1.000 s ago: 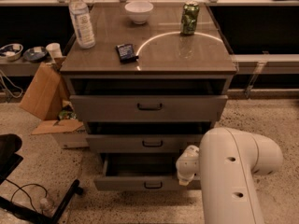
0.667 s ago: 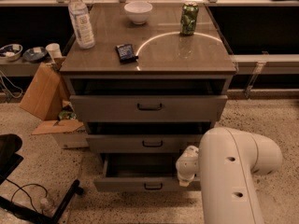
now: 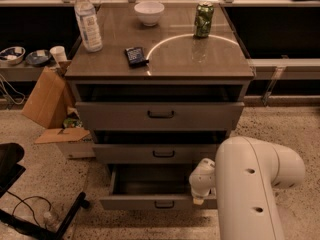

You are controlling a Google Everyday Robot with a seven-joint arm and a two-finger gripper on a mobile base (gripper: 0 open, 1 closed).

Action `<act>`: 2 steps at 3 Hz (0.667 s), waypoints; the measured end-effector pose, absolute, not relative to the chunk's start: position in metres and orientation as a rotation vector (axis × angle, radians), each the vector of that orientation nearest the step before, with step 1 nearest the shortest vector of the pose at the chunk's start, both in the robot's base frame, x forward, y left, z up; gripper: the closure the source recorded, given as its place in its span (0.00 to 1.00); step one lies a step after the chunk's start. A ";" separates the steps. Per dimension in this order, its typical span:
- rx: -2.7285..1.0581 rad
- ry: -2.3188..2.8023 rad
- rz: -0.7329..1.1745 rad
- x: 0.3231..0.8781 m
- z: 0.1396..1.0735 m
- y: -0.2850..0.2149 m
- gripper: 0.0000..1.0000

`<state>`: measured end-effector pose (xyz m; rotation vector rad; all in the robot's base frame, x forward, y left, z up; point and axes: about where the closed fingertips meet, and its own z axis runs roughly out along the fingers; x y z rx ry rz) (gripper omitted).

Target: Open bottom drawer

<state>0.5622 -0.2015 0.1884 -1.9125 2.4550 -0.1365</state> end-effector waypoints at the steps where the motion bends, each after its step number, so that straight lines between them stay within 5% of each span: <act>1: -1.819 2.551 -0.083 0.539 0.191 -0.204 1.00; 2: -1.797 2.577 -0.070 0.532 0.190 -0.204 1.00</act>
Offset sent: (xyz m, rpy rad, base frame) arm -0.3118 -0.1264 -0.0278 0.0361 0.4132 -0.4713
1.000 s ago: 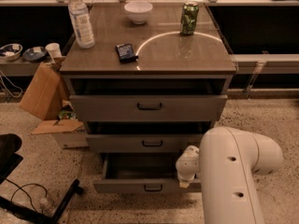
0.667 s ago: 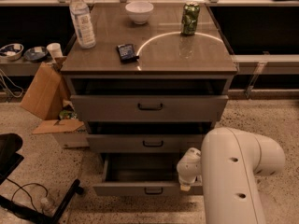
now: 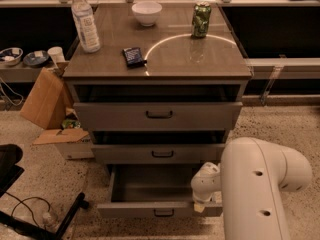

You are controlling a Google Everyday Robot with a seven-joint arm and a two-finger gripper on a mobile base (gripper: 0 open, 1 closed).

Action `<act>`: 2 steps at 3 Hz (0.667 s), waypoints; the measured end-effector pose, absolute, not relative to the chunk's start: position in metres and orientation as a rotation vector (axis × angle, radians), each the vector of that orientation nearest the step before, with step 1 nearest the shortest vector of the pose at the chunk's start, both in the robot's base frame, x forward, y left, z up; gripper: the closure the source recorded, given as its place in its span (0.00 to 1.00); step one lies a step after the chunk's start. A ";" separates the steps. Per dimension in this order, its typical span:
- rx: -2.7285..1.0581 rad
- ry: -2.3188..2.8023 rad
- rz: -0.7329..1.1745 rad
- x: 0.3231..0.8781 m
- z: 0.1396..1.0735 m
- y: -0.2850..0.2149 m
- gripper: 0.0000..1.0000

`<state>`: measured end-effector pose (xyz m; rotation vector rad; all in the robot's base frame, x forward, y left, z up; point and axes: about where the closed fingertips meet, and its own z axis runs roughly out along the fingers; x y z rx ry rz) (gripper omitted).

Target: Open bottom drawer

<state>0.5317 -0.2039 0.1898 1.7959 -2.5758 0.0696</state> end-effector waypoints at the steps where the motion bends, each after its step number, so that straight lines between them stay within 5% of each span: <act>1: 1.754 -2.577 0.042 0.513 0.186 -0.208 1.00; 2: 1.754 -2.577 0.042 0.513 0.187 -0.208 1.00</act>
Offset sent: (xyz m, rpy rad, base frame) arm -0.3233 -0.1349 -0.0278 -0.0092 0.4969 -0.3679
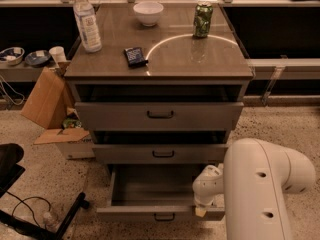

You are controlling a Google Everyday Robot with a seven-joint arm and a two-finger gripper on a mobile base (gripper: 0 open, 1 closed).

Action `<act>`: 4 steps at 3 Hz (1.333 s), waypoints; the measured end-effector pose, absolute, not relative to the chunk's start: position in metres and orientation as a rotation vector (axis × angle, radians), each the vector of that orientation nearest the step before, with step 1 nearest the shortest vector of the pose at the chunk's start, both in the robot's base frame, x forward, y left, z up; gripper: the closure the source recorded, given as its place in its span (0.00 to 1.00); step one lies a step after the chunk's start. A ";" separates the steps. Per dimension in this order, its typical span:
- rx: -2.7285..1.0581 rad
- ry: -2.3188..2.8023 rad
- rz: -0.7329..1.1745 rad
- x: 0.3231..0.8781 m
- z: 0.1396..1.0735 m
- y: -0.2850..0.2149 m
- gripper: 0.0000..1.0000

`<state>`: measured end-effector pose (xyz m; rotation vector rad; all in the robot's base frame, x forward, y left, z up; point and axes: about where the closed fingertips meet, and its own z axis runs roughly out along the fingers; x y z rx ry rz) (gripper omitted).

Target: Open bottom drawer

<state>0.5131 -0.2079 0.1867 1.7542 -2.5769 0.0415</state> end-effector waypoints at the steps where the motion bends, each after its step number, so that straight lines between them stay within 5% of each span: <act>1: 1.710 -2.576 0.011 0.494 0.184 -0.212 1.00; 4: 1.661 -2.546 -0.016 0.471 0.180 -0.216 1.00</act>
Offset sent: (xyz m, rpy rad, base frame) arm -0.0194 -0.0053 -0.0032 0.0014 0.0318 -0.0237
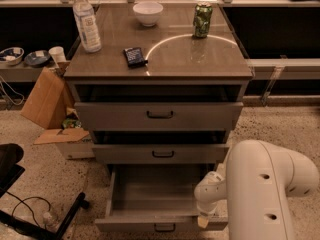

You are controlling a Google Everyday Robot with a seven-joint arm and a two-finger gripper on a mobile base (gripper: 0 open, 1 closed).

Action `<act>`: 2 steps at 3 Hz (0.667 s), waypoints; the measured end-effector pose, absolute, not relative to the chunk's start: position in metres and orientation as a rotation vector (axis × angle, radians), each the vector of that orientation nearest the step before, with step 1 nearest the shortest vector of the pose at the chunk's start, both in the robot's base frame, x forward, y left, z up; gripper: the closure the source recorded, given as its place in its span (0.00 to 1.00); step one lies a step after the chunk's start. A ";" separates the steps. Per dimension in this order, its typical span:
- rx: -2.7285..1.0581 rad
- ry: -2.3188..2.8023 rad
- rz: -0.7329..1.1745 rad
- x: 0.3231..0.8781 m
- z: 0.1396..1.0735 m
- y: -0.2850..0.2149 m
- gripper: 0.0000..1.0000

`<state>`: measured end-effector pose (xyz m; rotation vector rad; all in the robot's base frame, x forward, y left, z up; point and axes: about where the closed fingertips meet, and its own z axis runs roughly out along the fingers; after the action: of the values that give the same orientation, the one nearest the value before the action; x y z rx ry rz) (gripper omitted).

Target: Open bottom drawer

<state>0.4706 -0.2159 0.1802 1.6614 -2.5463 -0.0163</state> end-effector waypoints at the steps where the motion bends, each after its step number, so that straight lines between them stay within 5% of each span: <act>1: 1.661 -2.546 -0.016 0.471 0.180 -0.215 1.00; 2: 1.623 -2.540 -0.017 0.456 0.181 -0.220 1.00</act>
Offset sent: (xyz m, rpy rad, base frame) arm -0.3217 -0.1580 0.0526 -0.3233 0.4803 -0.4155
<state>0.4565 -0.2199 0.1812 1.6232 -2.5398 -0.0173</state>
